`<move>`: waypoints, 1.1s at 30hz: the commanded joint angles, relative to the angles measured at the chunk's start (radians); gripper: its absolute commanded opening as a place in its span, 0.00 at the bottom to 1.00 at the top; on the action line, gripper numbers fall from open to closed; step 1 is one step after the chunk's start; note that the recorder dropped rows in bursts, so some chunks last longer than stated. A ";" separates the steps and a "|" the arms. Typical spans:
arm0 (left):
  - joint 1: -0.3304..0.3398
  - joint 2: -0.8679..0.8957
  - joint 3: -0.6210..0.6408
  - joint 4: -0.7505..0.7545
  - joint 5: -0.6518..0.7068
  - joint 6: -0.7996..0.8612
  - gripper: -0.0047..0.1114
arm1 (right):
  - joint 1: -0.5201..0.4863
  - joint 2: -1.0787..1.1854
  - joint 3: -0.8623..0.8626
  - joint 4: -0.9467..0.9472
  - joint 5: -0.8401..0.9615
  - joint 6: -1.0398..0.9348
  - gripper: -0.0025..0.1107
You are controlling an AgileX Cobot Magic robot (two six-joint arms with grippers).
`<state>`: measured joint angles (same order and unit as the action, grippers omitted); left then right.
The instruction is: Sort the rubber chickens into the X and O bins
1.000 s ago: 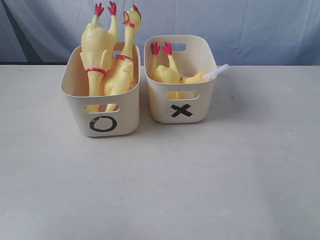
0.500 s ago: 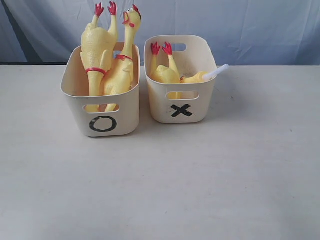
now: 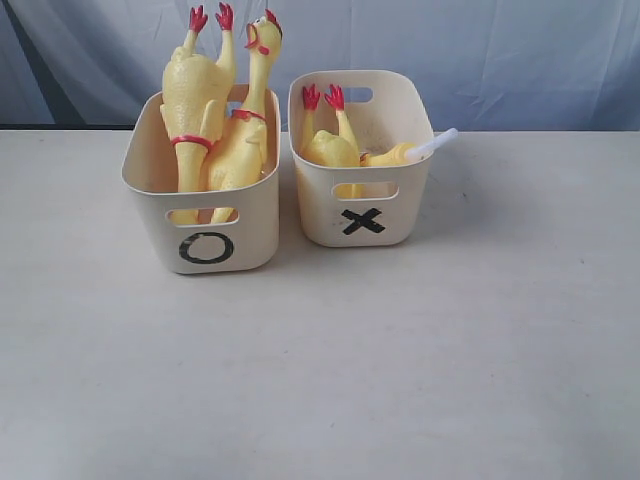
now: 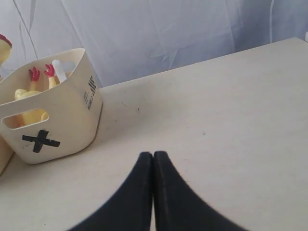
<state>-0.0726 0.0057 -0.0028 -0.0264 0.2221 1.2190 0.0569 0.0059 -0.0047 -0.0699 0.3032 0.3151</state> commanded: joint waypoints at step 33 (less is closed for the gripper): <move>0.002 -0.006 0.003 0.114 -0.003 -1.185 0.04 | -0.004 -0.006 0.005 -0.002 -0.015 -0.350 0.01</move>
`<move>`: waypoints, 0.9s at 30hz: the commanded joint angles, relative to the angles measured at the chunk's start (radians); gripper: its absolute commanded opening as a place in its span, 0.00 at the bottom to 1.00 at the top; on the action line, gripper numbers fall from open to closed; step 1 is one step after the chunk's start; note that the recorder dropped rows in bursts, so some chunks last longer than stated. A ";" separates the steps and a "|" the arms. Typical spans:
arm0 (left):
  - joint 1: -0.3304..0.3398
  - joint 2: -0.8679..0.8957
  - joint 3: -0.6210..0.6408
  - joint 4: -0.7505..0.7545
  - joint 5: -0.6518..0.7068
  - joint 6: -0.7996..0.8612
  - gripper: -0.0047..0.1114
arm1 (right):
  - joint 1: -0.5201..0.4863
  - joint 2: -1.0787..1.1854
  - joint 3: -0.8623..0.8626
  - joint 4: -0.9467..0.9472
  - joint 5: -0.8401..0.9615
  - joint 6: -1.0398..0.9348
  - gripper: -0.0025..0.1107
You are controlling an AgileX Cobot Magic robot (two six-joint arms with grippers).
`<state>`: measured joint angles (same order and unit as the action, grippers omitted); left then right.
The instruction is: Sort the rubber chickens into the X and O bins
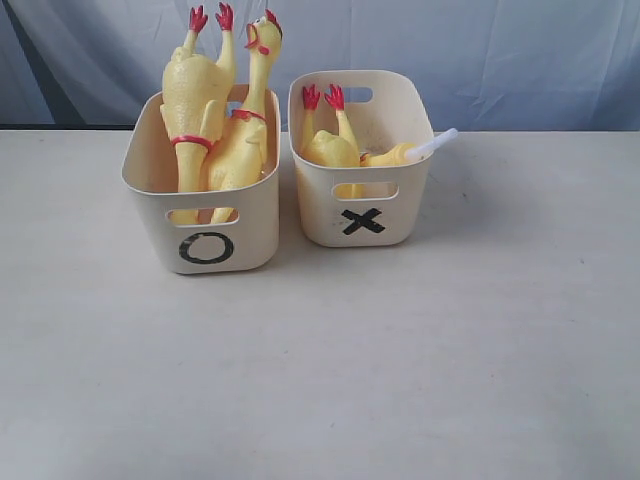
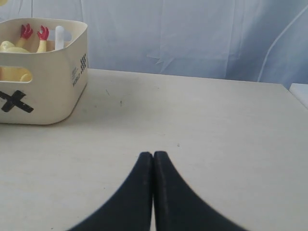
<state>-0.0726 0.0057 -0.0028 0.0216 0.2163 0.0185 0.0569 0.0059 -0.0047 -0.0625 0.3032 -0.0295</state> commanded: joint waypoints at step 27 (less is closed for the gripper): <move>0.002 -0.006 0.003 0.135 0.017 -0.087 0.04 | -0.004 -0.006 0.005 -0.006 -0.014 0.000 0.01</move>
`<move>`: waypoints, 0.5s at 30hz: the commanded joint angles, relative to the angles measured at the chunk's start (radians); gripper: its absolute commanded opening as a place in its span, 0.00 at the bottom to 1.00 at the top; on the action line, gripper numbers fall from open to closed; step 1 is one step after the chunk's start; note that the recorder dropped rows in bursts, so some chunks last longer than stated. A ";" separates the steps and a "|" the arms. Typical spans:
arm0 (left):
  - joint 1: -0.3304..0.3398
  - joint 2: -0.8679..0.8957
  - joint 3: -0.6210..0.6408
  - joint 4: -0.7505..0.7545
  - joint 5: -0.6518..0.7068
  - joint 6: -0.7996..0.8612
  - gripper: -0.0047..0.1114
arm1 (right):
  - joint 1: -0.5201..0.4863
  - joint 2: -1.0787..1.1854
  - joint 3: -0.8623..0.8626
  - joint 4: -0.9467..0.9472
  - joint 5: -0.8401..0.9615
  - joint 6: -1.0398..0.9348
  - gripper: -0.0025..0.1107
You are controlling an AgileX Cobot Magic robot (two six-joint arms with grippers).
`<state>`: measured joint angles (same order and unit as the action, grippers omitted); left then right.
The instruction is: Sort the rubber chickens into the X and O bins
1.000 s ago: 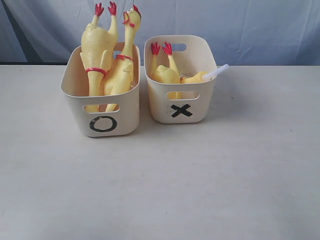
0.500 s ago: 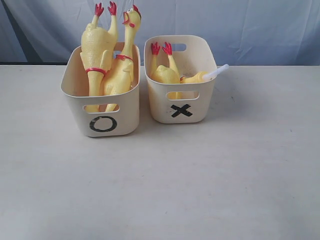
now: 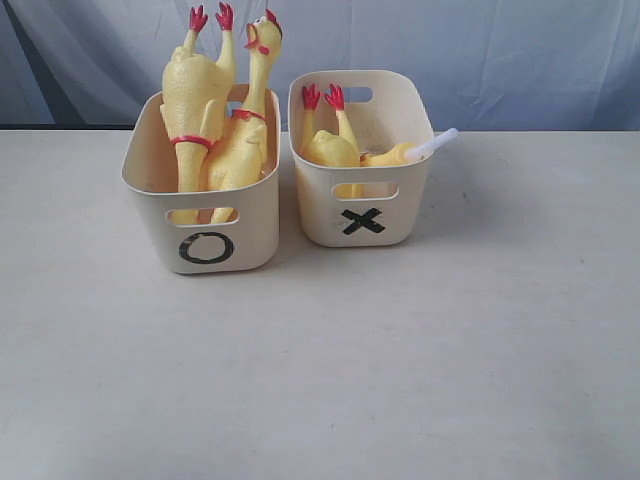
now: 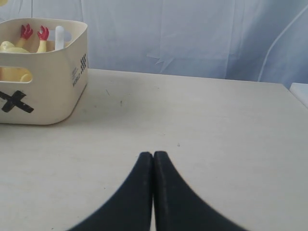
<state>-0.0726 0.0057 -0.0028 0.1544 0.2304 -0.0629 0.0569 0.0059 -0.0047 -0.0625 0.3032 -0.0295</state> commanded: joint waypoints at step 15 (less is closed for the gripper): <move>0.020 -0.006 0.003 0.004 0.002 -0.006 0.04 | 0.014 -0.006 0.005 -0.003 -0.014 0.002 0.01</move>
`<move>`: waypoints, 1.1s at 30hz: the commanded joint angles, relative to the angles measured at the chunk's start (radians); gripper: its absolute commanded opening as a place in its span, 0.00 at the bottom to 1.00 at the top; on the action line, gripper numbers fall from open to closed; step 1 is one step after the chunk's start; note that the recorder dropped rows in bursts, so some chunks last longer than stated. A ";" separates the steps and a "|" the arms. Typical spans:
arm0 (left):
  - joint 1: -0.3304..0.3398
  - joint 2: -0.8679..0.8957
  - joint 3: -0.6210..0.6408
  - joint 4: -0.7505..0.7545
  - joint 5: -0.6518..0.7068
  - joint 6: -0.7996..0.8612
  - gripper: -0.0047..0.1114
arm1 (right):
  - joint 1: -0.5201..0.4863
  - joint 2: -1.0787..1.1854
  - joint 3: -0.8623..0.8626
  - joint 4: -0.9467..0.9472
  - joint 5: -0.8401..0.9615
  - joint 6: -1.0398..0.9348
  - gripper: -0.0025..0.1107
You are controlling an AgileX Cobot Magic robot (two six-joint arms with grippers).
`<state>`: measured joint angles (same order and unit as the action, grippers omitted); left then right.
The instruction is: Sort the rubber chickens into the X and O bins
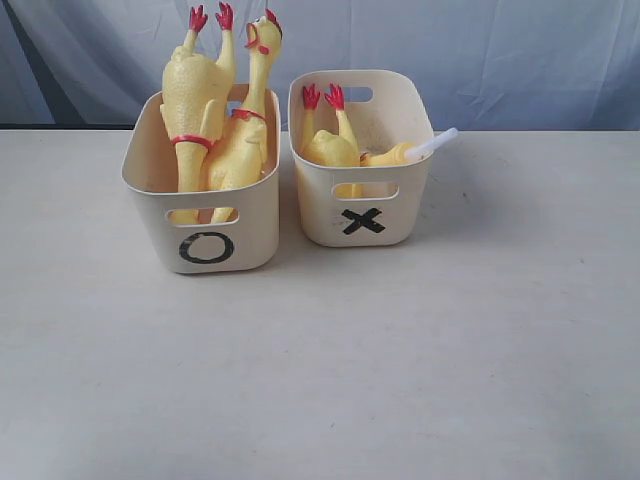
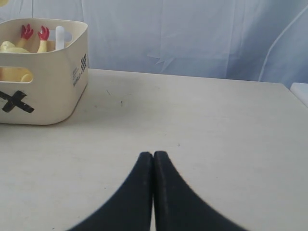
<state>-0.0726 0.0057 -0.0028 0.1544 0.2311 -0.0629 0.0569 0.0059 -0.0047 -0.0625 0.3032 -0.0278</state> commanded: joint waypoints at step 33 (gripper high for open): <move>0.073 -0.006 0.003 0.004 0.001 -0.006 0.04 | 0.016 -0.006 0.005 0.016 -0.014 0.000 0.01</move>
<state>0.0000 0.0057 -0.0028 0.1560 0.2311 -0.0629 0.0691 0.0059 -0.0047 -0.0443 0.3032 -0.0278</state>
